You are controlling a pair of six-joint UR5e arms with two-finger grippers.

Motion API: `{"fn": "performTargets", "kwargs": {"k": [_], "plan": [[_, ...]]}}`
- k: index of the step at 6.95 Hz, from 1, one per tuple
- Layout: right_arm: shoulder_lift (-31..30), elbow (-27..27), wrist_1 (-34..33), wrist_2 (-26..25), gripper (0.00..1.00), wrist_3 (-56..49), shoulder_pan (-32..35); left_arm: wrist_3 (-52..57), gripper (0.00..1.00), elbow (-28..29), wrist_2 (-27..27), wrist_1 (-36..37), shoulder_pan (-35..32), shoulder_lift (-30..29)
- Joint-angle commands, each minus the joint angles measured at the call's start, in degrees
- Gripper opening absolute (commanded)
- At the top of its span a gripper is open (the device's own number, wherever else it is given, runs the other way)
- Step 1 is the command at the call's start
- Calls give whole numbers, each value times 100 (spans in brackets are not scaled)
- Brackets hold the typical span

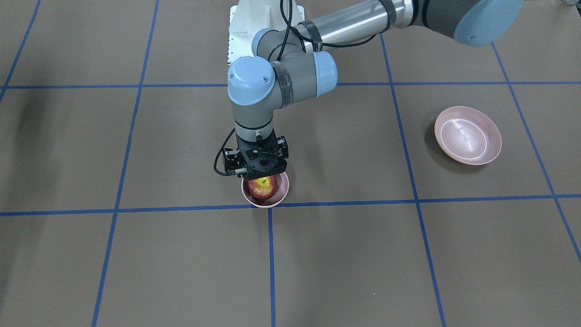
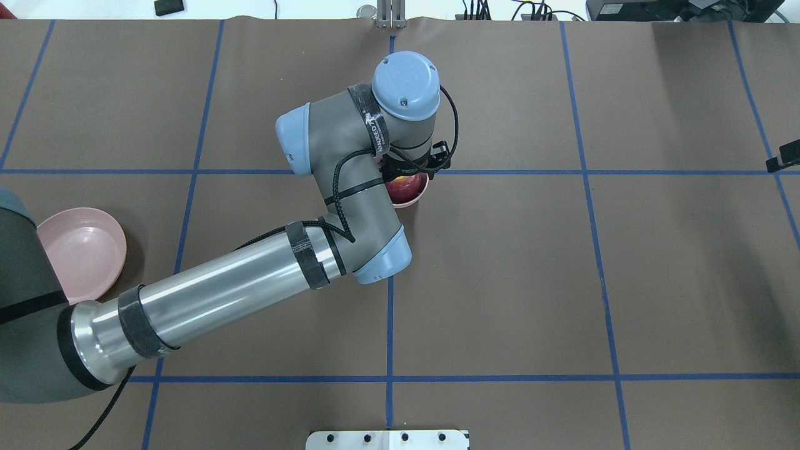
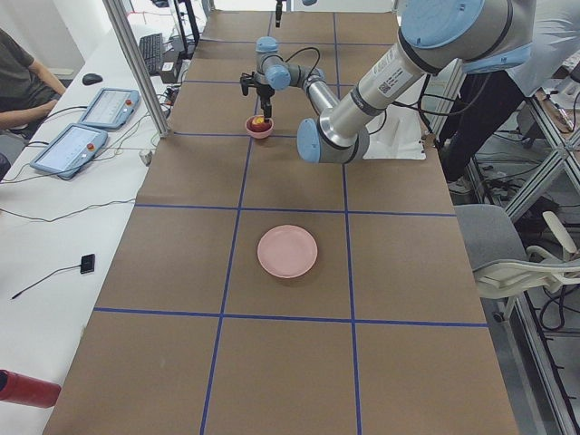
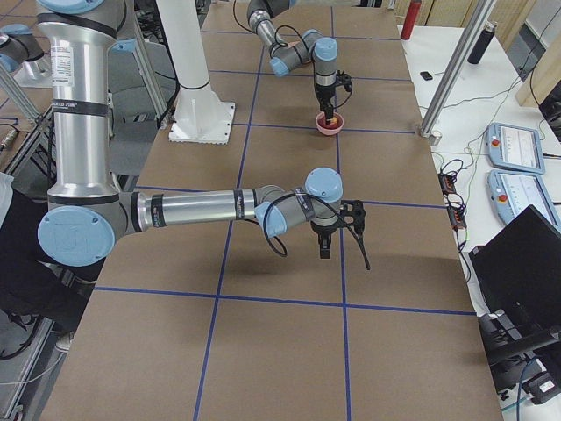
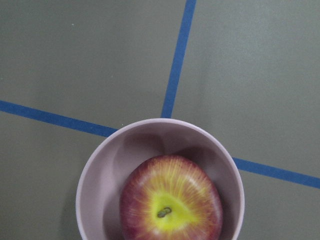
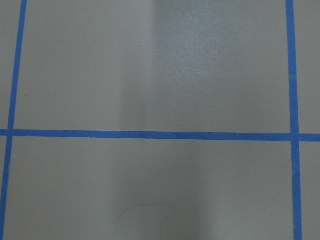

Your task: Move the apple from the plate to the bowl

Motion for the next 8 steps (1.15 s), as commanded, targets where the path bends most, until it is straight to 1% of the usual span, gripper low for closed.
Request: {"fn": "performTargets", "kwargs": {"k": [1,2,3,4,5,6,7,8], "plan": [[23,-43,9,-7,100,0,0,149,97,-1923,-13,977,-70,1003],[84,-148,26,1,100,-9,0,716,97,-3344,-22,1044,-114,2150],[145,-218,35,-16,100,0,0,1314,97,-4141,-13,1080,-350,2848],[155,-237,26,-94,100,0,0,1737,97,-4028,-4,1089,-848,3047],[172,-289,-8,-165,100,-17,-9,3125,97,-3974,-361,1071,-1854,3562],[364,-446,-9,-165,100,-26,-1,4287,97,-4052,-1139,993,-2891,4263],[444,-439,-17,-122,100,-26,8,4691,97,-4296,-1530,1018,-3562,4462],[366,-317,0,-95,100,-26,69,3990,98,-4560,-1455,1045,-3551,4368]]}}
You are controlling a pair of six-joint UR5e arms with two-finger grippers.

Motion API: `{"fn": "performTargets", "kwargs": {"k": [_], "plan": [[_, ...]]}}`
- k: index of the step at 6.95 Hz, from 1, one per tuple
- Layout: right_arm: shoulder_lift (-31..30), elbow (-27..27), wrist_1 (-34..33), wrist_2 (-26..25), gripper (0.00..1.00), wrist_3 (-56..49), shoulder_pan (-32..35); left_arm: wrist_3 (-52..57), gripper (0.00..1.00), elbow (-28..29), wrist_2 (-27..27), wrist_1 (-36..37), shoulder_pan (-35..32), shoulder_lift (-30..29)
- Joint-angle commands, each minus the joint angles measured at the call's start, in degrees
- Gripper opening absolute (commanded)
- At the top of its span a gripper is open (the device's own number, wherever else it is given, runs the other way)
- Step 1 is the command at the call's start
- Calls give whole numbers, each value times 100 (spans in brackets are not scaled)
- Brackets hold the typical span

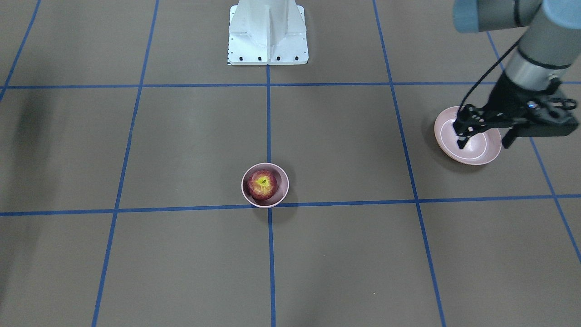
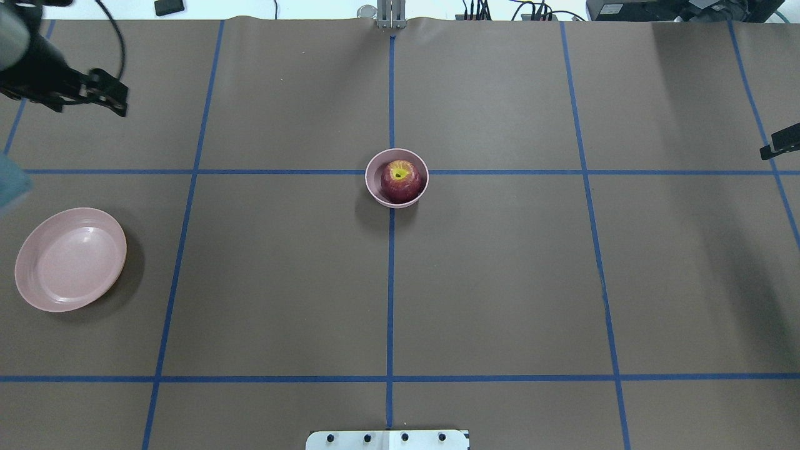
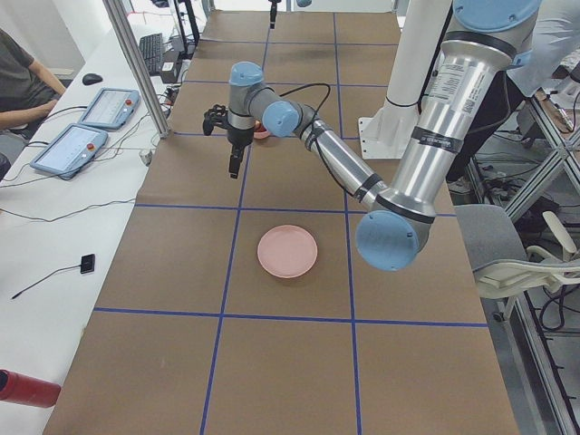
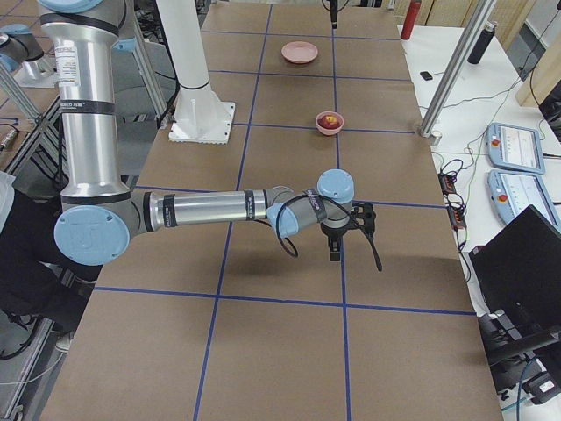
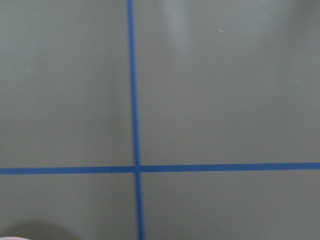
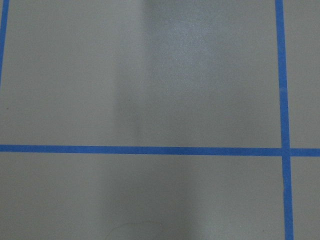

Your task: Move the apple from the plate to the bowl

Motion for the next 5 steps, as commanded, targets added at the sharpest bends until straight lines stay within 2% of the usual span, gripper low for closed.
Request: {"fn": "performTargets", "kwargs": {"k": [1,2,3,4,5], "plan": [[38,53,-8,-142,100,16,-44,-224,98,-473,-161,12,-362,519],[99,79,-17,-153,100,7,-80,525,98,-466,-231,-32,-388,1115],[178,105,-208,-144,100,-2,-80,1167,98,-170,-240,11,-406,1113],[301,123,-593,-66,100,-97,154,1217,98,-80,-597,38,-449,1191],[311,115,-954,-30,100,-821,453,1279,98,60,-679,-23,-589,1209]]}}
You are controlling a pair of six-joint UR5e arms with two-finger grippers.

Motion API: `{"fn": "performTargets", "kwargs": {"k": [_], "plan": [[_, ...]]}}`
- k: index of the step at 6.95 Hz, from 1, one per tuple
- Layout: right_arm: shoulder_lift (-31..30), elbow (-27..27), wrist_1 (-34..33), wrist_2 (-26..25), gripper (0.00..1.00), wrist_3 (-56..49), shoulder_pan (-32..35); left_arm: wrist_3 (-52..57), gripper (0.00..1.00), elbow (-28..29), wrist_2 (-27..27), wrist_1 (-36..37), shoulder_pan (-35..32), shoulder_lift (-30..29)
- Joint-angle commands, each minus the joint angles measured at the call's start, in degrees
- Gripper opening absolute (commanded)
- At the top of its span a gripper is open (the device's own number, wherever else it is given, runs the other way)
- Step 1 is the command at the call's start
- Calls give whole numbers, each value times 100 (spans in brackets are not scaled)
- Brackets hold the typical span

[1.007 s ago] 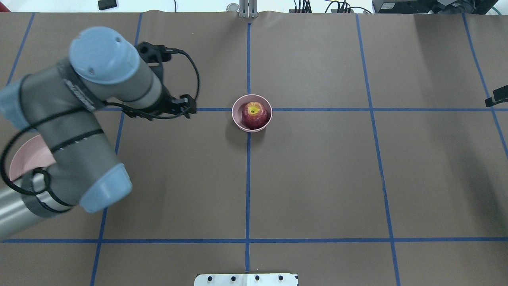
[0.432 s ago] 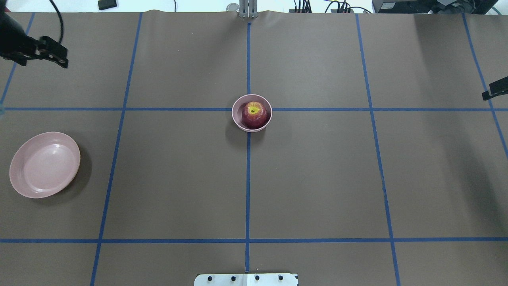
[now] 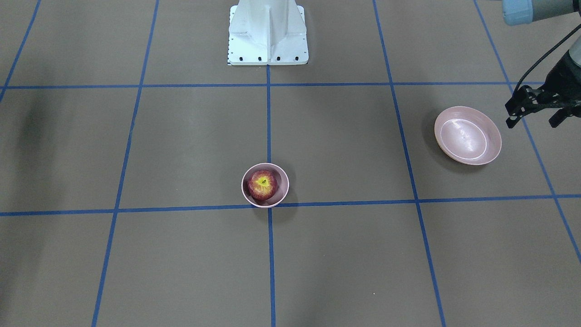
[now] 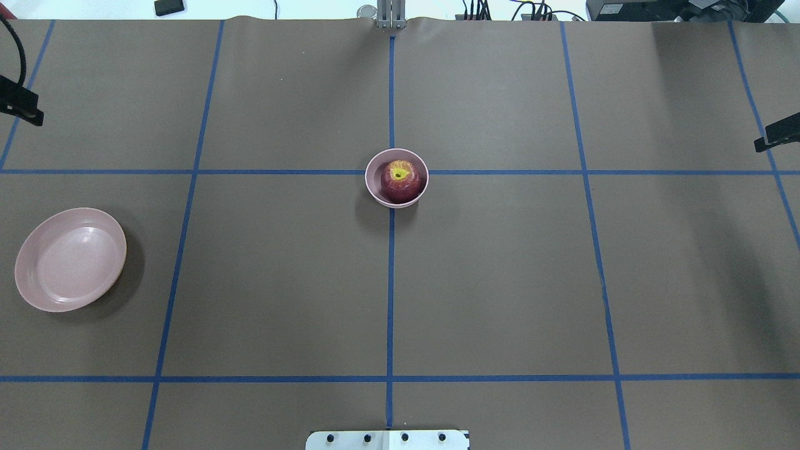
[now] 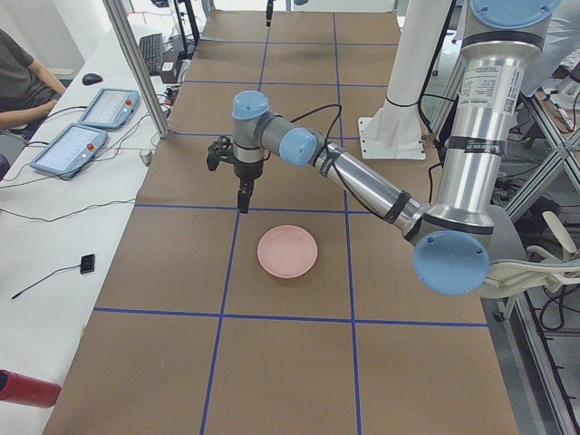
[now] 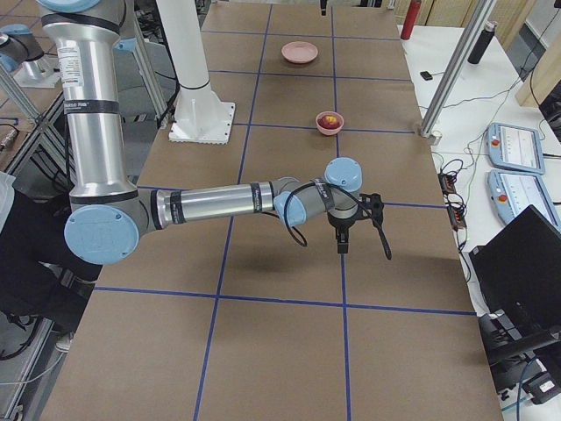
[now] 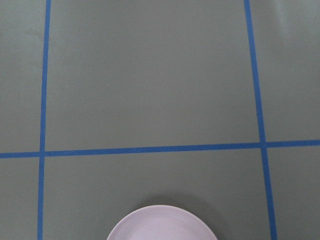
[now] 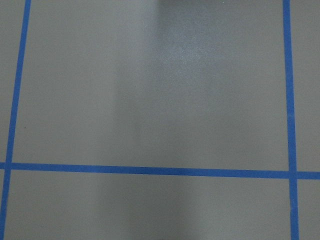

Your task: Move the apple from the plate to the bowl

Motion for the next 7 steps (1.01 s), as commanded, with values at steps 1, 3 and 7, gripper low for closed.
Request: {"fn": "performTargets", "kwargs": {"k": [1,3,7], "plan": [[127,20,-812,51,100,-1010,475,168,98,174,-169,-35,-149,91],[84,21,-825,77,100,-1076,529,1025,98,236,-178,-35,-193,213],[-729,816,-772,104,100,-1076,336,151,98,252,-449,-52,-159,-57]]}}
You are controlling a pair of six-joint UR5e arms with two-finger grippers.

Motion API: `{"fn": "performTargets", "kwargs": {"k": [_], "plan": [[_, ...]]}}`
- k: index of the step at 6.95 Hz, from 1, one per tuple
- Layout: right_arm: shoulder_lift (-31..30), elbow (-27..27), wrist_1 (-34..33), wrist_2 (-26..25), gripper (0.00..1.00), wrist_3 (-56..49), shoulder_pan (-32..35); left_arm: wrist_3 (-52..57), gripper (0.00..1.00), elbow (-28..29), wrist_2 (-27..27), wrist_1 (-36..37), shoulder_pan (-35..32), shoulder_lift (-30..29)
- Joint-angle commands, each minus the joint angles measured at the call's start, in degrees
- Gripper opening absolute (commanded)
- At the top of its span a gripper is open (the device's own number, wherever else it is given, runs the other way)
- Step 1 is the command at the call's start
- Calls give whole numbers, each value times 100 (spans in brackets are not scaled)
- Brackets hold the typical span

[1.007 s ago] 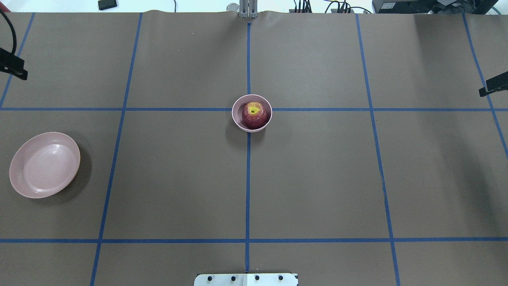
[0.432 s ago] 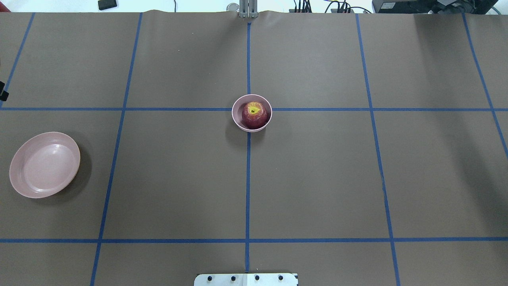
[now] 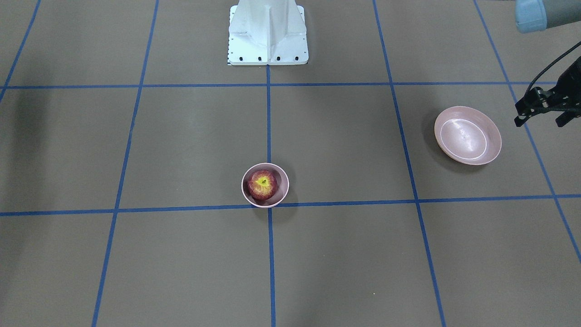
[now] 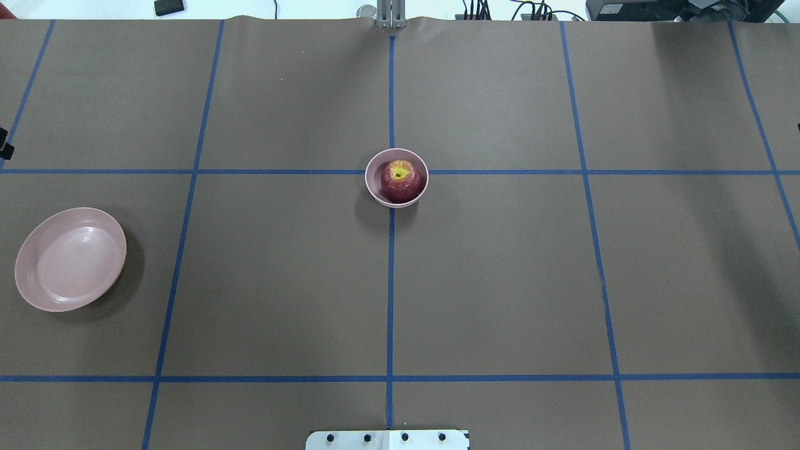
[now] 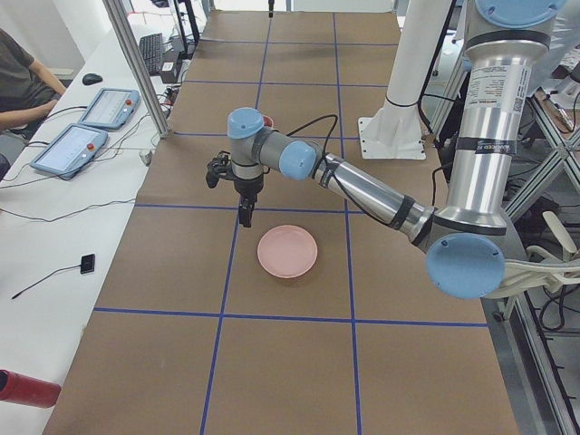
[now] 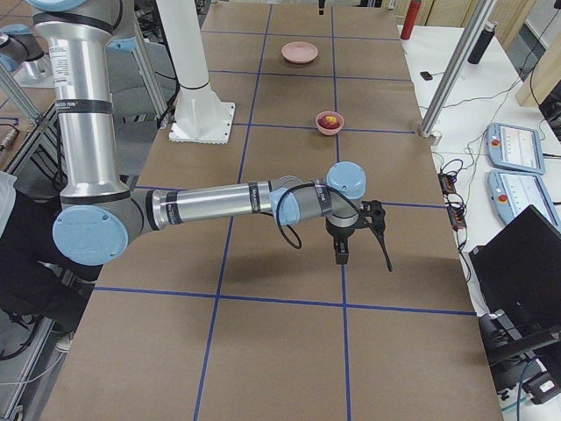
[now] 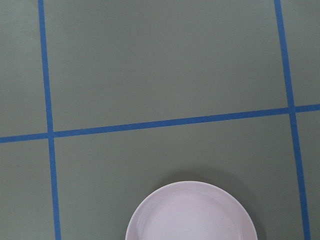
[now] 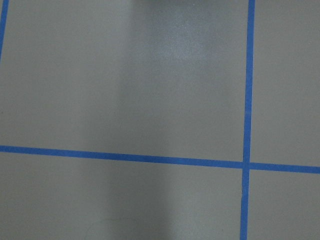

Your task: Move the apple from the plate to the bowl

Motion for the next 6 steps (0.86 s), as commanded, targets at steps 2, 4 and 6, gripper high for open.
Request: {"fn": "performTargets", "kwargs": {"k": [2,4,6], "plan": [[-530,593,1,-10,100,-19,-162,271,98,-176,-61,-46,1,63],[-643,732,9,-2,100,-28,-207,636,98,-177,-113,33,10,39],[-618,848,1,7,100,60,-356,388,98,-151,-131,16,2,47]]}}
